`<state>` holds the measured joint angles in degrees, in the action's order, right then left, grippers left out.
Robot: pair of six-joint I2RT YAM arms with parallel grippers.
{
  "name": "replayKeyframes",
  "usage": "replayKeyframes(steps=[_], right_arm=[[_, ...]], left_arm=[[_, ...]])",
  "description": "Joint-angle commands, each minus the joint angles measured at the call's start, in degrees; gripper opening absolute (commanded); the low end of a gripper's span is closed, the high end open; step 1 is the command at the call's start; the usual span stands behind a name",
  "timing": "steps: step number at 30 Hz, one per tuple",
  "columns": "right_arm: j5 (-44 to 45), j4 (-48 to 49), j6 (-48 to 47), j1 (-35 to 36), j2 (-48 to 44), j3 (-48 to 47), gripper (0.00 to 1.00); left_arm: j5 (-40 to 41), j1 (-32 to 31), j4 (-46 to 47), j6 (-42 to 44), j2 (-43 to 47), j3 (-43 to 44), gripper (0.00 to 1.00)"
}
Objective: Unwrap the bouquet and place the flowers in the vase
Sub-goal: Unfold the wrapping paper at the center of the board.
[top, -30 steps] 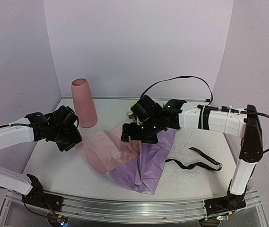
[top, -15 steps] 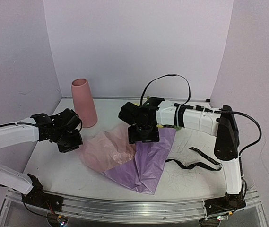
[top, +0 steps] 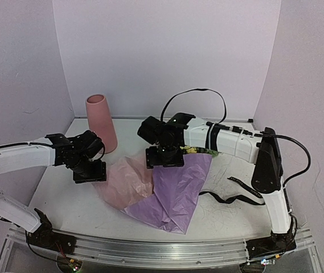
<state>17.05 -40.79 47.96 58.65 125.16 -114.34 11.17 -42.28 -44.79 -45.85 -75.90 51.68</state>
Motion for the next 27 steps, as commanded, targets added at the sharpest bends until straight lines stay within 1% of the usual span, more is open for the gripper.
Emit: replayKeyframes(steps=[1,5,10,14,16,18,19,24,27], right_arm=[[-0.5,-2.0,-2.7,0.1,5.4,-7.5,0.90],[1.6,-3.9,-0.5,0.2,8.9,-10.8,0.98],[0.6,-4.0,-1.3,0.3,12.9,-14.9,0.98],[8.3,-7.5,1.2,0.5,14.4,-16.0,0.98],[11.5,-9.5,2.4,0.5,14.8,-16.9,0.96],[13.1,-10.0,2.7,0.5,14.4,-17.0,0.90],[13.8,-10.1,2.7,0.5,13.9,-16.7,0.85],[15.2,-9.7,1.2,0.5,11.4,-16.0,0.54],[13.5,-8.8,-0.2,0.5,9.3,-15.0,0.49]], left_arm=[[-1.1,1.6,-1.1,3.1,2.0,4.8,0.81],[-1.8,4.0,-1.2,4.5,1.7,5.5,0.83],[-4.3,8.4,-1.2,6.7,1.1,6.2,0.84],[-5.5,11.7,-1.1,9.8,0.7,7.3,0.84],[-5.9,13.2,-1.2,11.1,0.2,7.7,0.84],[-6.4,14.2,-1.1,12.1,-0.3,7.9,0.84],[-6.6,14.5,-1.1,12.5,-0.7,7.9,0.84],[-7.6,15.9,-1.0,13.9,-2.5,8.0,0.84],[-7.8,16.4,-0.9,14.5,-3.5,8.4,0.84]])
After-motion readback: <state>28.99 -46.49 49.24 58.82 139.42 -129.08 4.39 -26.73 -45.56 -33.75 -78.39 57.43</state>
